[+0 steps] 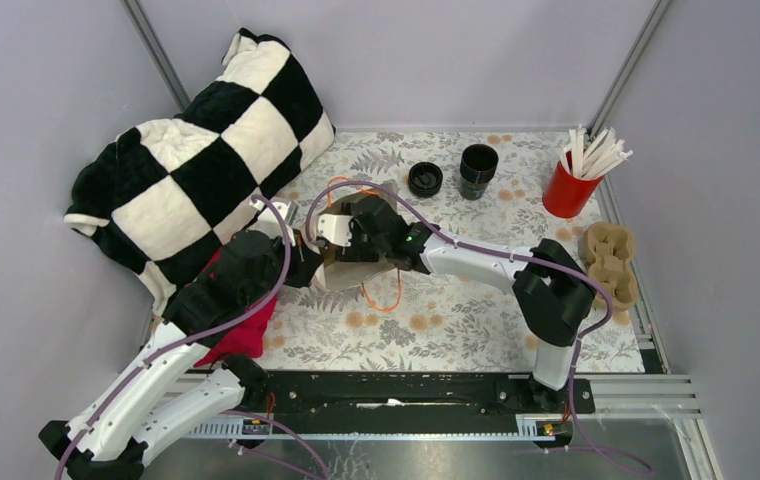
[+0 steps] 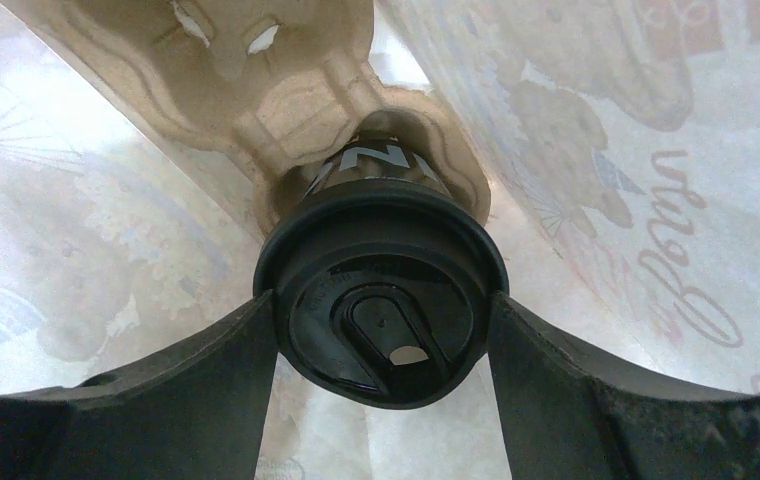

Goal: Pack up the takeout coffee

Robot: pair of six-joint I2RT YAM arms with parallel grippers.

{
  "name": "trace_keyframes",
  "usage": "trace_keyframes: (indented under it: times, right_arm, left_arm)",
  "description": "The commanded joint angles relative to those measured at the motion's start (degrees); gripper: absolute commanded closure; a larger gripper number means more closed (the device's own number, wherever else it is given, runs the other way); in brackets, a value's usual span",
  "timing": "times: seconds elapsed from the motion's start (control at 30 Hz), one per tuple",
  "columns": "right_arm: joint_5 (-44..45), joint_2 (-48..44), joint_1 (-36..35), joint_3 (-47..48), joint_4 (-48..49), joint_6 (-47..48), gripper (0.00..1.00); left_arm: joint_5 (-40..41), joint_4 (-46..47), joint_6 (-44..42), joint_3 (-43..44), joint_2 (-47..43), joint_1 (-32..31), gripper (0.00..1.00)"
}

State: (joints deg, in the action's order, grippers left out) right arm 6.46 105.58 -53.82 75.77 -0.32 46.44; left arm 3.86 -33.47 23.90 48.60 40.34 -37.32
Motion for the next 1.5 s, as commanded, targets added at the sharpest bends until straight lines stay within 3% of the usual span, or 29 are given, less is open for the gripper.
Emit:
trace_keyframes:
  times: [0.0, 0.37, 0.63, 0.93, 1.47]
  right_arm:
    - [-2.9, -3.2, 0.4, 1.7, -6.6, -3.5, 0.69]
    - [-1.7, -9.1, -3.0, -0.5, -16.4, -7.4, 0.68]
    - [-2.0, -10.0, -4.1, -2.8, -21.4, -11.4, 0.67]
    - [-7.8, -4.2, -4.1, 3.1, -29.8, -11.4, 0.68]
    - [-8.1, 5.5, -4.1, 10.9, -34.7, -9.3, 0.67]
  left_arm:
    - [-7.6, -0.4, 0.5, 2.9, -0.9, -0.3, 1.0]
    - [-14.9, -1.5, -1.2, 4.2, 0.3, -0.3, 1.0]
    - [-15.4, -3.8, -0.9, 3.8, -0.3, -0.3, 1.0]
    - [-4.2, -12.8, 3.2, 7.9, 0.3, -0.3, 1.0]
    - [9.5, -21.5, 8.0, 16.1, 3.3, -0.2, 0.98]
